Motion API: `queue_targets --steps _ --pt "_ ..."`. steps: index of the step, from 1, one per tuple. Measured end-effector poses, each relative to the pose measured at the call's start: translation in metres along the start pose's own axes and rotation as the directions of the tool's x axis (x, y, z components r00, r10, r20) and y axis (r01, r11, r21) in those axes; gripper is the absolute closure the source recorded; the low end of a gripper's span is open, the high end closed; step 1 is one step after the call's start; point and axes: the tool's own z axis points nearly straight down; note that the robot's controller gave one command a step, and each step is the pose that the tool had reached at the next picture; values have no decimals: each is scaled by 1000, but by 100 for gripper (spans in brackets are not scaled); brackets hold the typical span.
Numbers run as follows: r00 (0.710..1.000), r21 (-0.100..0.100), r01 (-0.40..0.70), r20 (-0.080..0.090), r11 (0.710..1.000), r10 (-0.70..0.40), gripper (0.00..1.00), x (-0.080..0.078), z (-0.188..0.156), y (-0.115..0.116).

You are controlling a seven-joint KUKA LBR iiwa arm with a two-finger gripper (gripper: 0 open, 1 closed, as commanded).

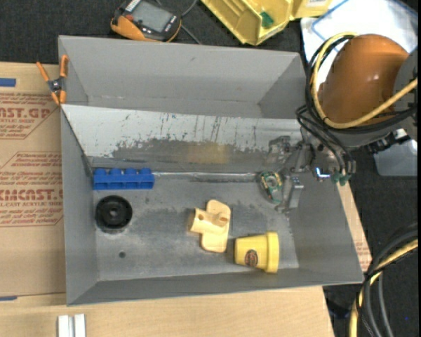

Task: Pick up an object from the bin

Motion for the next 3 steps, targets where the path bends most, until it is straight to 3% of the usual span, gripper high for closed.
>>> queue_targets --steps 1,2,3 --pt "1000 0 0 0 1000 0 0 0 0 0" --pt "983 0 181 -1 983 -181 0 50 30 4" --pt "985 -1 172 2 985 -172 0 57 46 4"
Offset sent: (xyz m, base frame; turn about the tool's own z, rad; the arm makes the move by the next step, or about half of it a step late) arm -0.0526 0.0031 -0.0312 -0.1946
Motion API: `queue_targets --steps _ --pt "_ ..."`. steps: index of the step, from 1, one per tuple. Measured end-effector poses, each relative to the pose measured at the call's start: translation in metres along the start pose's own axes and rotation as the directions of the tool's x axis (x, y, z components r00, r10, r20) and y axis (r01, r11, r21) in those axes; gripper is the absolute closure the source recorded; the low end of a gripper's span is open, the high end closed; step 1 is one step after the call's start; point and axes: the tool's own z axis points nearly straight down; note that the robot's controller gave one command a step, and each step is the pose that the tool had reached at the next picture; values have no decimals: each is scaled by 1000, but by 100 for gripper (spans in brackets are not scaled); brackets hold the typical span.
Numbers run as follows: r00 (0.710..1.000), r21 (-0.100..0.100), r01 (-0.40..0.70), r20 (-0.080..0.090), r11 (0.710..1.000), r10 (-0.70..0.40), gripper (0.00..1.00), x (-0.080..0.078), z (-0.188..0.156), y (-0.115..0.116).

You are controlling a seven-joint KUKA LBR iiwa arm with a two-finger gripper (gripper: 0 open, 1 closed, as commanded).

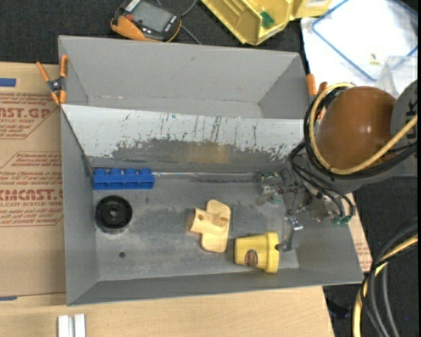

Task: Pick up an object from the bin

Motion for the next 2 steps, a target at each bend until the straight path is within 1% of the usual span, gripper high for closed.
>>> queue_targets --steps 1,2 --pt "984 0 179 -1 984 -179 0 -5 13 65" --pt "986 2 167 1 986 -167 100 3 41 74"
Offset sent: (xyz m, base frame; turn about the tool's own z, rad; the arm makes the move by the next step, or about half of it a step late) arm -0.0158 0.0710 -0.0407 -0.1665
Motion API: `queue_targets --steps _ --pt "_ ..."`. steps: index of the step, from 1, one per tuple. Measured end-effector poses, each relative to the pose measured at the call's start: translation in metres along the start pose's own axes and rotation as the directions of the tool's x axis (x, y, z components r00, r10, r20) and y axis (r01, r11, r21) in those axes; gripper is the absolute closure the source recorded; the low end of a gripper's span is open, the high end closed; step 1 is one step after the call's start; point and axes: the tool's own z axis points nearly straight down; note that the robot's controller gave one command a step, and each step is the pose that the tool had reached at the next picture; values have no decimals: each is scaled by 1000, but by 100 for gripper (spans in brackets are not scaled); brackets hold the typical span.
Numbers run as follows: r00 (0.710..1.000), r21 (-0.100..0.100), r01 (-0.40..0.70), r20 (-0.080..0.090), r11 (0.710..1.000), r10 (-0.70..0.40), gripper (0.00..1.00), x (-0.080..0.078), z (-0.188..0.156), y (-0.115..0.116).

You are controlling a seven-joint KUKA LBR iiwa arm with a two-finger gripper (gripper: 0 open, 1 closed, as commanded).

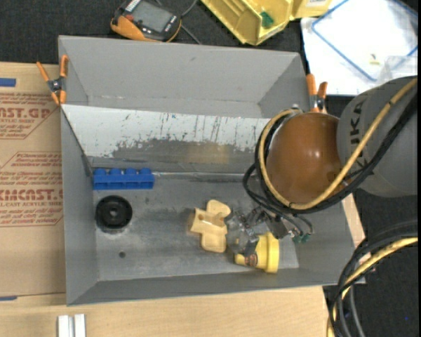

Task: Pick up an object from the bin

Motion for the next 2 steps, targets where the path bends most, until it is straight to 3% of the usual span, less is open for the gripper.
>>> queue_targets --steps 1,2 --pt "1000 0 0 0 1000 0 100 0 0 0" --pt "997 0 72 2 997 -72 100 -36 34 -16"
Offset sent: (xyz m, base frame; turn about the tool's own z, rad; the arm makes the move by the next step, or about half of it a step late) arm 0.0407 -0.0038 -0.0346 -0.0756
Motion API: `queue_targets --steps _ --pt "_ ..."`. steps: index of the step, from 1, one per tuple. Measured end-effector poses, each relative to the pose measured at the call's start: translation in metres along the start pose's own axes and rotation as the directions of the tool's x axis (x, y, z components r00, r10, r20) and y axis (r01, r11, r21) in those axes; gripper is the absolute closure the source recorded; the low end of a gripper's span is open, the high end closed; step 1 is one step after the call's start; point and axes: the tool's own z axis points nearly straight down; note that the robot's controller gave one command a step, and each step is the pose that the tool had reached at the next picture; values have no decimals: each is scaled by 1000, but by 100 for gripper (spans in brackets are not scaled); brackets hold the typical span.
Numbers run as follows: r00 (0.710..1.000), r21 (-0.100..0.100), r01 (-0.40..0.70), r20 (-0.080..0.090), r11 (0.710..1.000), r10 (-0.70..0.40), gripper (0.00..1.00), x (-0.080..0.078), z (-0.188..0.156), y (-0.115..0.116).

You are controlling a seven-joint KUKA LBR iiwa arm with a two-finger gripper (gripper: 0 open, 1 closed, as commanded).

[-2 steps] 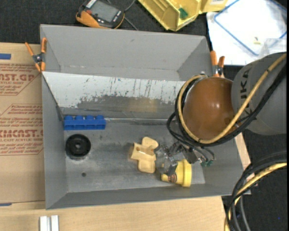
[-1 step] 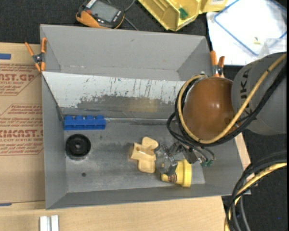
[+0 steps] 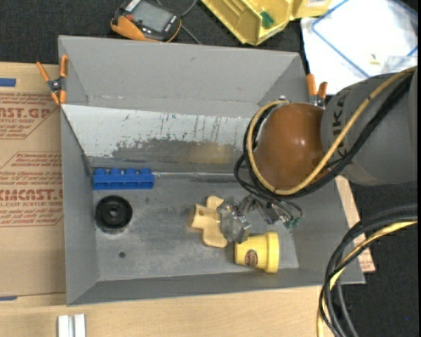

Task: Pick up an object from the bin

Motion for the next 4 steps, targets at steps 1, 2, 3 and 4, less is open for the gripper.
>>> queue_targets --steps 1,2,3,4 --pt "1000 0 10 1 1000 -10 100 -22 1 8" --pt "990 -2 139 -3 990 -139 100 37 41 -5" --pt "990 -1 139 -3 990 -139 100 37 41 -5" --pt "1000 1 19 4 1000 -19 100 19 26 -66"
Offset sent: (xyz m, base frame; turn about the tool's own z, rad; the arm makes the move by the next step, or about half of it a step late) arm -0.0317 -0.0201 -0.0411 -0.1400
